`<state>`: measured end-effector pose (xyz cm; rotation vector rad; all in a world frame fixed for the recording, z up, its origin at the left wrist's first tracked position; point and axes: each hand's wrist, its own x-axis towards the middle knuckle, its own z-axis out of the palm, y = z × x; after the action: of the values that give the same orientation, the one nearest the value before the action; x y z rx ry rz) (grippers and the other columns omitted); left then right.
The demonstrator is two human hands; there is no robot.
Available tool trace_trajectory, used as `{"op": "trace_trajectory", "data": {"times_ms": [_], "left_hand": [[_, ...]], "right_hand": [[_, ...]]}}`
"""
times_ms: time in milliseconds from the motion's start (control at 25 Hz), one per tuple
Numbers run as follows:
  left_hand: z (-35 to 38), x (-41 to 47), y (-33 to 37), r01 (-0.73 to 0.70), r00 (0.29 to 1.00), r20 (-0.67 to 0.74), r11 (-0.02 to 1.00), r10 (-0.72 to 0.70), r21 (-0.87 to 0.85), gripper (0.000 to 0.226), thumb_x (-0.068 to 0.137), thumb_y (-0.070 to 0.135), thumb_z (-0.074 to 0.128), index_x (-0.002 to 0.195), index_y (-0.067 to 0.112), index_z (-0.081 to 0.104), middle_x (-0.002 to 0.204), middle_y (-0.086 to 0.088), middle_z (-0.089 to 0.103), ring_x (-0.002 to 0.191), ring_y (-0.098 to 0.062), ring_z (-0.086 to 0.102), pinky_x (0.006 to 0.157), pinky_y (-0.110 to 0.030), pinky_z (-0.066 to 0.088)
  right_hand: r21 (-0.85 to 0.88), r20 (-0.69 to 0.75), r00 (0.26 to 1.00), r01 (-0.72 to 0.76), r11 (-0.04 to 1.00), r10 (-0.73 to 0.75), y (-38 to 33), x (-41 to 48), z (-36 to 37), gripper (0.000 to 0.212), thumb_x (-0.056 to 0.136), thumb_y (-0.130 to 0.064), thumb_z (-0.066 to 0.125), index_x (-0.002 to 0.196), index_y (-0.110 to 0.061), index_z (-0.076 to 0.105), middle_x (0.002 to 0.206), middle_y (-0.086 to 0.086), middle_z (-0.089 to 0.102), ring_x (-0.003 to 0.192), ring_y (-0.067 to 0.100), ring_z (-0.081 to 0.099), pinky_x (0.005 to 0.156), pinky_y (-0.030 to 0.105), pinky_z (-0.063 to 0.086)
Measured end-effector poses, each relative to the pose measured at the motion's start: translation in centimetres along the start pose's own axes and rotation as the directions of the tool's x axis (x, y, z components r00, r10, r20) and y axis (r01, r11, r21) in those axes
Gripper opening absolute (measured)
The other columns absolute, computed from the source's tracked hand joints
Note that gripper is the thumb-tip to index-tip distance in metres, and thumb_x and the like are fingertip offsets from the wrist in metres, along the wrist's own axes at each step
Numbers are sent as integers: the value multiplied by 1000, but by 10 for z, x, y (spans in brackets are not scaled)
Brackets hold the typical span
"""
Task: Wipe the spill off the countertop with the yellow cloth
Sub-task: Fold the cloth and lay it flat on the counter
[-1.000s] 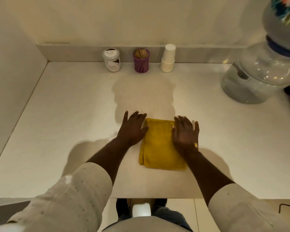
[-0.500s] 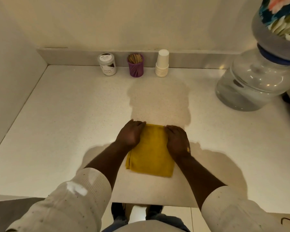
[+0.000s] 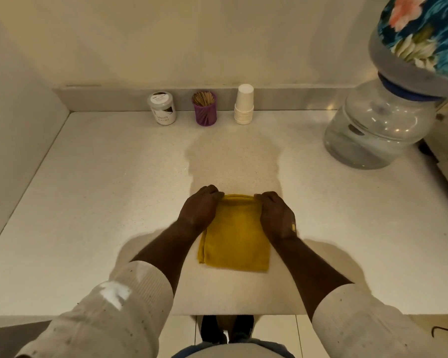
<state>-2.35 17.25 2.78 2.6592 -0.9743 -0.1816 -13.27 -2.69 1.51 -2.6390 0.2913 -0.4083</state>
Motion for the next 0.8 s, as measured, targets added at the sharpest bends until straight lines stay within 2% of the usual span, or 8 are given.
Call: {"op": "trace_trajectory", "data": {"times_ms": [80, 160, 200, 280, 360, 640, 800], "left_hand": [[-9, 1, 0, -37, 999, -38, 999, 37, -12, 39, 96, 2, 53, 133, 10, 64, 128, -13, 65, 119, -30, 61, 94, -42, 54], [-19, 5, 4, -72, 995, -73, 996, 69, -44, 38, 94, 2, 56, 130, 10, 66, 126, -14, 67, 115, -32, 64, 91, -42, 55], [-24, 8, 8, -94, 991, -97, 994, 87, -63, 37, 94, 2, 58, 128, 10, 68, 124, -13, 68, 113, -32, 65, 90, -42, 55], [-33, 16, 18, -128, 982, -150, 986, 111, -111, 35, 94, 4, 59, 126, 11, 69, 123, -12, 69, 110, -32, 66, 89, -40, 54], [-44, 26, 33, -154, 975, -186, 977, 125, -149, 34, 96, 6, 57, 126, 12, 70, 123, -10, 69, 110, -31, 66, 90, -38, 52], [-68, 57, 84, -243, 951, -234, 955, 201, -168, 32, 99, 9, 53, 126, 12, 69, 125, -10, 68, 112, -30, 65, 95, -38, 52], [-62, 78, 107, -225, 960, -208, 962, 190, -157, 32, 100, 11, 52, 127, 15, 69, 126, -8, 67, 111, -28, 65, 93, -39, 53]], "right_hand": [[33, 8, 995, -97, 995, 96, -6, 2, -9, 65, 90, -40, 23, 123, -10, 72, 124, 13, 68, 110, 35, 65, 91, 42, 54], [73, -23, 979, -200, 977, 202, -10, 7, -24, 57, 93, -39, 29, 123, -16, 71, 126, 8, 67, 116, 32, 61, 94, 37, 50], [72, -74, 979, -186, 980, 191, -12, 7, -32, 48, 93, -30, 36, 120, -13, 72, 122, 11, 68, 114, 35, 62, 92, 39, 53], [-24, -173, 983, -59, 998, 54, -10, 4, -47, 39, 84, -11, 51, 114, -4, 75, 111, 19, 71, 103, 42, 66, 82, 47, 58], [-63, -234, 971, -57, 996, 41, -7, 6, -66, 40, 79, -3, 53, 111, -1, 75, 106, 23, 71, 97, 45, 68, 80, 51, 59], [-124, -362, 932, -73, 990, 23, 17, 22, -119, 39, 80, 0, 52, 111, 0, 75, 106, 25, 72, 93, 46, 68, 79, 51, 57], [-136, -365, 931, -55, 989, 2, 47, 38, -129, 39, 83, -6, 47, 109, 0, 76, 105, 24, 73, 92, 45, 69, 79, 52, 58]]}}
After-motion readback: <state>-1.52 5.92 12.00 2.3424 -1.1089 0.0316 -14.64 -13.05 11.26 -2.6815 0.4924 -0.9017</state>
